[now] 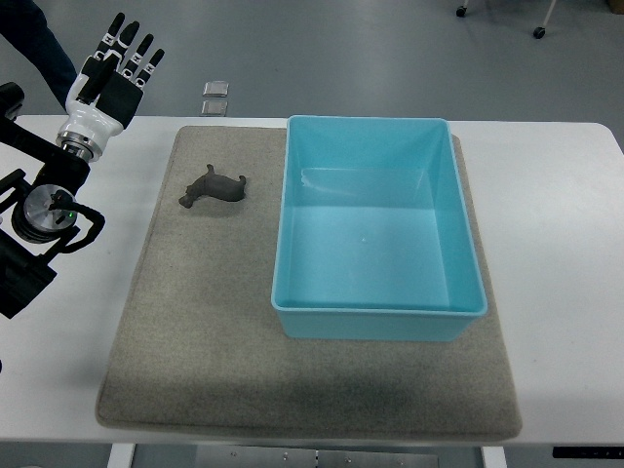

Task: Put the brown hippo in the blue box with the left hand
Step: 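Raise the left hand and open its fingers above the mat, then reach the left hand forward over the brown hippo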

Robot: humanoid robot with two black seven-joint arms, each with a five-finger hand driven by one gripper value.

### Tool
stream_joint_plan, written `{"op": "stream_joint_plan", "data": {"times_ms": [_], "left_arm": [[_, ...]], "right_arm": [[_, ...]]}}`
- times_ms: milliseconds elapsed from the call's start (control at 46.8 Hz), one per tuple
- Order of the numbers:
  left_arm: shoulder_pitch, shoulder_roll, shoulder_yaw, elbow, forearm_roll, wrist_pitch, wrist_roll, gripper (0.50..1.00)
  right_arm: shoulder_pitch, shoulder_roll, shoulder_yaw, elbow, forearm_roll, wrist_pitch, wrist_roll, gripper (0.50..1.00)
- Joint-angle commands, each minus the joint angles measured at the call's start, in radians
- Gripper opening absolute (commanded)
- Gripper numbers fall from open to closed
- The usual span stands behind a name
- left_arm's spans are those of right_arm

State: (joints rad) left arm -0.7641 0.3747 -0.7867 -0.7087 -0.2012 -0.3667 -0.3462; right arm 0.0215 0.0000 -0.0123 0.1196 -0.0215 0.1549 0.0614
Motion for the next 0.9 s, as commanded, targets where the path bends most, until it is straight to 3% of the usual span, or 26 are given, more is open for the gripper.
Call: {"op": "stream_joint_plan", "data": {"times_ms": [0, 449, 748, 876], "left_arm": [[0.0, 0.001, 0.004, 0.0, 0.006, -0.001, 0.0, 0.994], [0.003, 0.006, 0.004, 0.0, 0.281, 0.014, -0.004, 0.988], [-0.008, 0.012, 0.047, -0.003, 0.318, 0.003, 0.024, 0.994], [-0.027, 0.013, 0.09, -0.009, 0.466, -0.001, 0.026, 0.994]], "right_arm": [[0.0, 0.0, 0.0, 0.0, 0.0, 0.0, 0.0, 0.936], [0.0, 0.0, 0.0, 0.0, 0.0, 0.0, 0.0, 0.936], [0.0, 0.0, 0.0, 0.0, 0.0, 0.0, 0.0, 0.936], [0.0, 0.0, 0.0, 0.0, 0.0, 0.0, 0.0, 0.936]]}}
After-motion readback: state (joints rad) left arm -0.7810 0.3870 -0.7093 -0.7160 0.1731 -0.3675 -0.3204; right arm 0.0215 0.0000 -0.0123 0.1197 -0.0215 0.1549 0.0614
